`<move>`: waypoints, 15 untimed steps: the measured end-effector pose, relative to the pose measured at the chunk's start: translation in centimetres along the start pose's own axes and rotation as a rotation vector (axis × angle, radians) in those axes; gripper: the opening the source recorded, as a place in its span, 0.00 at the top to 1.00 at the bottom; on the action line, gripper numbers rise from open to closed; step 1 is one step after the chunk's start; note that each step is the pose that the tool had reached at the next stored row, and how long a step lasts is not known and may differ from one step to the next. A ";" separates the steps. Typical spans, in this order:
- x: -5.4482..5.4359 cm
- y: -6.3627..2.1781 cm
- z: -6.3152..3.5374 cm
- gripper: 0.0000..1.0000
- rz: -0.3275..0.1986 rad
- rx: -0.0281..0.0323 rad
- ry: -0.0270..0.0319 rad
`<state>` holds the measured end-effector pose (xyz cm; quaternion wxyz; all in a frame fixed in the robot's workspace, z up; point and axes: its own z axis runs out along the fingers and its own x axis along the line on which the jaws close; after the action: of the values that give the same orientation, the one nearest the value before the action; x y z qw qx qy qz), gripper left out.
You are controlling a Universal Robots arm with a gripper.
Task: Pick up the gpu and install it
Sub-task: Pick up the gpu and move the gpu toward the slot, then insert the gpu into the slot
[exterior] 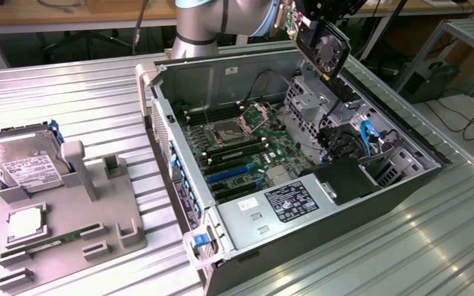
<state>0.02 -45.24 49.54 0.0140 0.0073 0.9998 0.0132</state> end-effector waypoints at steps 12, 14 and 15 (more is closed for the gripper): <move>0.0 -0.01 0.00 0.73 -0.109 -0.0030 0.0029; 0.0 -0.01 0.00 0.73 -0.134 -0.0038 0.0035; 0.0 -0.01 0.00 0.73 -0.146 -0.0041 0.0038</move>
<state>0.02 -45.25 49.53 0.0130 -0.0657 0.9977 0.0142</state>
